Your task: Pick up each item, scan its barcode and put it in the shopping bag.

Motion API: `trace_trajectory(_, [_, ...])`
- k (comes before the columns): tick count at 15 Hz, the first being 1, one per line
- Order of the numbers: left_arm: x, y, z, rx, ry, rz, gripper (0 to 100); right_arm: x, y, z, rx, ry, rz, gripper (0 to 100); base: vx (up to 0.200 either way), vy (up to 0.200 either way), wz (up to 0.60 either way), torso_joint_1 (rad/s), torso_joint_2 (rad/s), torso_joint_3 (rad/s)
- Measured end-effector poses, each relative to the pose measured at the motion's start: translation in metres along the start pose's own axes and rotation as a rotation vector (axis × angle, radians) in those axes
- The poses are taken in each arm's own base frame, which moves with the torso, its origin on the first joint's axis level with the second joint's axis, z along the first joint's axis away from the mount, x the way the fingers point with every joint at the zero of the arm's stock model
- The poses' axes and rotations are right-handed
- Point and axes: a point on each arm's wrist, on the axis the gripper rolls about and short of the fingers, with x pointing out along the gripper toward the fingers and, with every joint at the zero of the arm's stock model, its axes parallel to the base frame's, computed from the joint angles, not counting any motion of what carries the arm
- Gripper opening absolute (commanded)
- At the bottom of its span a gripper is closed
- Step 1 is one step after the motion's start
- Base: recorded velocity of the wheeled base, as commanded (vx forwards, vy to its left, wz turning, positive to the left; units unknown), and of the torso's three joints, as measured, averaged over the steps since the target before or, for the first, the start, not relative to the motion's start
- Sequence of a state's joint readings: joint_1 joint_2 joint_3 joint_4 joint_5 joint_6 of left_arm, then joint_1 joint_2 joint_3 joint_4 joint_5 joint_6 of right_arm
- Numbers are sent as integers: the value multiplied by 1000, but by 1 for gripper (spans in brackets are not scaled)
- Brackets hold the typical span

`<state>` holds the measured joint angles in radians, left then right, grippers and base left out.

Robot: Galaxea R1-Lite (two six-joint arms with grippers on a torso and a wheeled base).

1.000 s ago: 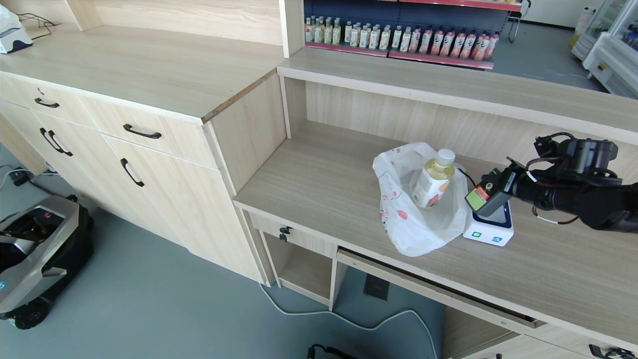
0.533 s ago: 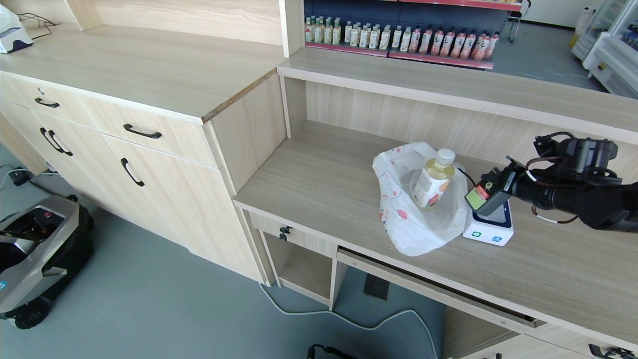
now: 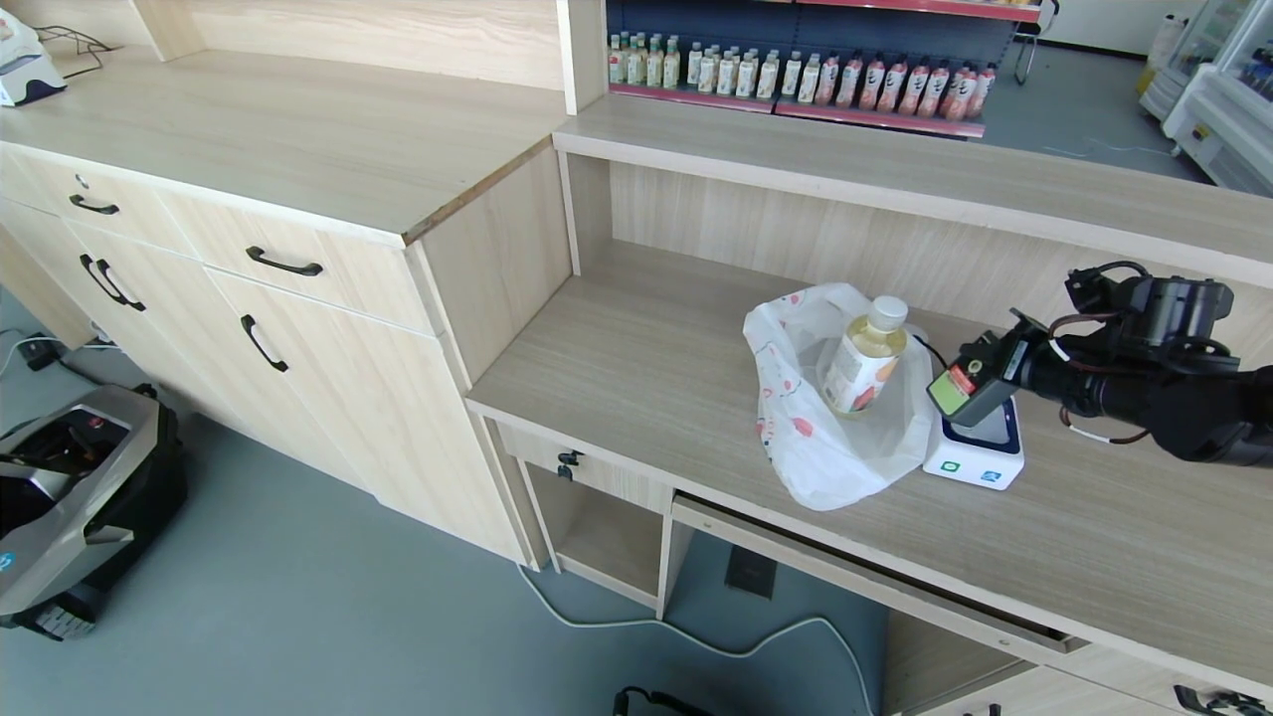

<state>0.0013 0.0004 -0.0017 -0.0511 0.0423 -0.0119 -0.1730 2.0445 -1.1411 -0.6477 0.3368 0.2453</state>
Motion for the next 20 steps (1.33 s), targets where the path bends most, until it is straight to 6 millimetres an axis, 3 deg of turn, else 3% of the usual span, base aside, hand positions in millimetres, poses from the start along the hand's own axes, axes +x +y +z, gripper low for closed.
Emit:
trace_trajectory(3, [0,0,0,-1,0,0,100,-4,2,4,-16,-13,2,0,0,0,0,0,0,0])
trace_trajectory(5, [0,0,0,-1,0,0,100,-17,8,11,-130,-38,1,0,0,0,0,0,0,0])
trace_trajectory(7, [0,0,0,0,0,0,100,-48,16,9,-300,-38,-12,0,0,0,0,0,0,0])
trace_trajectory(10, [0,0,0,-1,0,0,100,-109,24,-2,-627,-57,-61,0,0,0,0,0,0,0])
trace_trajectory(13, [0,0,0,-1,0,0,100,-152,37,7,-840,-142,-100,0,0,0,0,0,0,0])
trace_trajectory(16, [0,0,0,0,1,0,100,-161,51,10,-946,-201,-36,0,0,0,600,2,2,4])
trace_trajectory(20, [0,0,0,-1,0,1,100,-139,65,1,-966,-209,67,0,0,0,150,-1,1,1])
